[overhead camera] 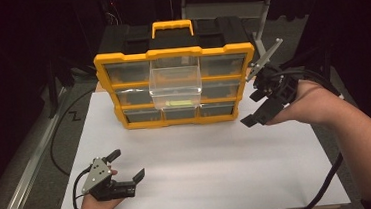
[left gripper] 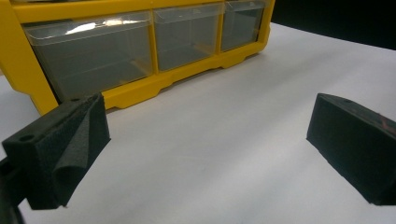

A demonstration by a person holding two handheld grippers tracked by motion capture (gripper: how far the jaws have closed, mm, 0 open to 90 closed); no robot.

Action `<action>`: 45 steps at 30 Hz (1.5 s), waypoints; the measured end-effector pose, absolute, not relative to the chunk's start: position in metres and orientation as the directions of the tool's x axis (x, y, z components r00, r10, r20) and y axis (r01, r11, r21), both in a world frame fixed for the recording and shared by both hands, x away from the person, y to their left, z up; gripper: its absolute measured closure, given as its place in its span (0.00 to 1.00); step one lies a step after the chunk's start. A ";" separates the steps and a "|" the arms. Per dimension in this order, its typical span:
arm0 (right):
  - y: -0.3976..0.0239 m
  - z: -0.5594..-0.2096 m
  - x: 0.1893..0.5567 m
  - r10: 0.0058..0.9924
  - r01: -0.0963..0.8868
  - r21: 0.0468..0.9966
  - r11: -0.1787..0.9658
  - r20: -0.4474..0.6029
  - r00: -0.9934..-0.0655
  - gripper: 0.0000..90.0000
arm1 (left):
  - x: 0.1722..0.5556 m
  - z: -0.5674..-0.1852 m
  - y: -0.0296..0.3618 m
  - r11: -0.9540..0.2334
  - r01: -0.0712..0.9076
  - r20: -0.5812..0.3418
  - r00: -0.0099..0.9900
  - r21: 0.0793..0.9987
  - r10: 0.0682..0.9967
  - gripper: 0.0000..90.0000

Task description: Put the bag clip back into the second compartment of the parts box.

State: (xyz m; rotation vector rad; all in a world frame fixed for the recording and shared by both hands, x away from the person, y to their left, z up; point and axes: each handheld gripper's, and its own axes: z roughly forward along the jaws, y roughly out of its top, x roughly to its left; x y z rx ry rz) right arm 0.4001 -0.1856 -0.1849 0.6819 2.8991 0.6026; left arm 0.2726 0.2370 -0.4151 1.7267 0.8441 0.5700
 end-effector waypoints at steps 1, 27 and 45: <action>-0.188 -0.189 0.400 0.449 0.408 0.400 0.821 -0.010 -0.893 0.12 | 0.273 -0.415 0.237 -0.167 0.255 -0.034 0.633 0.952 0.774 0.01; -0.204 -0.329 0.401 0.505 0.482 0.305 0.821 0.002 -0.863 0.00 | 0.274 -0.418 0.238 -0.193 0.267 -0.009 0.607 0.944 0.795 0.00; -0.198 -0.396 0.399 0.529 0.508 0.319 0.800 0.024 -0.848 0.00 | 0.275 -0.419 0.237 -0.194 0.288 -0.022 0.606 0.938 0.795 0.00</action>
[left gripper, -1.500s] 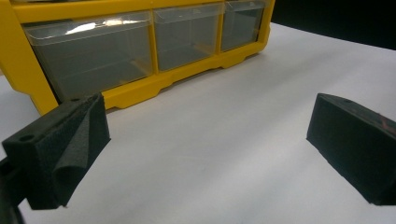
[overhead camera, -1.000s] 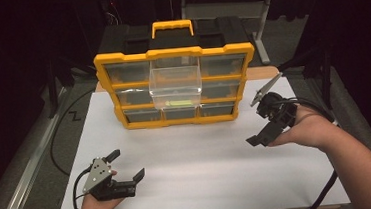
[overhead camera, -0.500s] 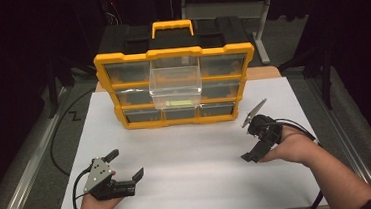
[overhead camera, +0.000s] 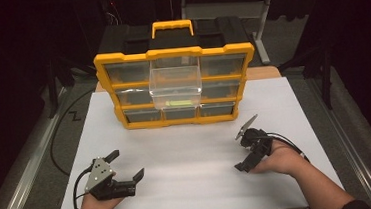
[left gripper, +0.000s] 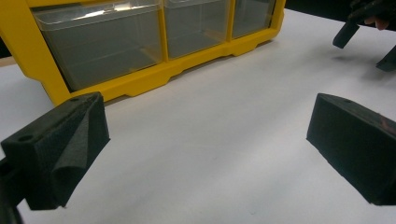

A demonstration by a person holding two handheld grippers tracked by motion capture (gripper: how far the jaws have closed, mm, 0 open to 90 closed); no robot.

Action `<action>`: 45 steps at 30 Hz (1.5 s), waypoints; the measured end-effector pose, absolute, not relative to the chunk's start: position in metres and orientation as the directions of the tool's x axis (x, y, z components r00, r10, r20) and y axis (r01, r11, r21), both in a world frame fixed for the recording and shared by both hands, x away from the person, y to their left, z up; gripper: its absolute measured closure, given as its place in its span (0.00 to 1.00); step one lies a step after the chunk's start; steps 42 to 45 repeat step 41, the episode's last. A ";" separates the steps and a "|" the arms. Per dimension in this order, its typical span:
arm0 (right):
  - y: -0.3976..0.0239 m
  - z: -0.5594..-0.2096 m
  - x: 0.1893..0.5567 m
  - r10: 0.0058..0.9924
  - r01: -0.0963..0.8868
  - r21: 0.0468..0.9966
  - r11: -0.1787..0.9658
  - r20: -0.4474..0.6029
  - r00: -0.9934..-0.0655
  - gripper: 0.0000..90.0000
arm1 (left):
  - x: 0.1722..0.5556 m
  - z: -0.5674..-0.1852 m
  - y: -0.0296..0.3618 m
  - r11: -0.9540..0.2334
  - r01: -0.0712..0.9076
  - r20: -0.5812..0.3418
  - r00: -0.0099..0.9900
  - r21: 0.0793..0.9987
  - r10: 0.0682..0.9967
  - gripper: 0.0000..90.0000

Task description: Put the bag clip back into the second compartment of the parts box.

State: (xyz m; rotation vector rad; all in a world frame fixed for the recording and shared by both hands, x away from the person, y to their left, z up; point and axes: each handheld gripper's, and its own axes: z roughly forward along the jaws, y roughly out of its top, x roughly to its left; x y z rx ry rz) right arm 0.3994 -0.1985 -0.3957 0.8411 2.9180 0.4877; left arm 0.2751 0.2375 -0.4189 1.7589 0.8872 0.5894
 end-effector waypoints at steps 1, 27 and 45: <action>-0.200 -0.396 0.398 0.532 0.508 0.336 0.793 0.025 -0.847 0.00 | 0.275 -0.419 0.238 -0.193 0.290 -0.024 0.606 0.937 0.795 0.00; -0.251 -0.409 0.333 0.710 0.336 0.917 0.216 0.089 -0.698 0.00 | 0.277 -0.419 0.244 -0.163 0.310 -0.043 0.564 0.937 0.825 0.00; -0.251 -0.416 0.335 0.719 0.379 0.901 0.209 0.121 -0.685 0.00 | 0.274 -0.417 0.243 -0.169 0.300 -0.028 0.557 0.939 0.830 0.00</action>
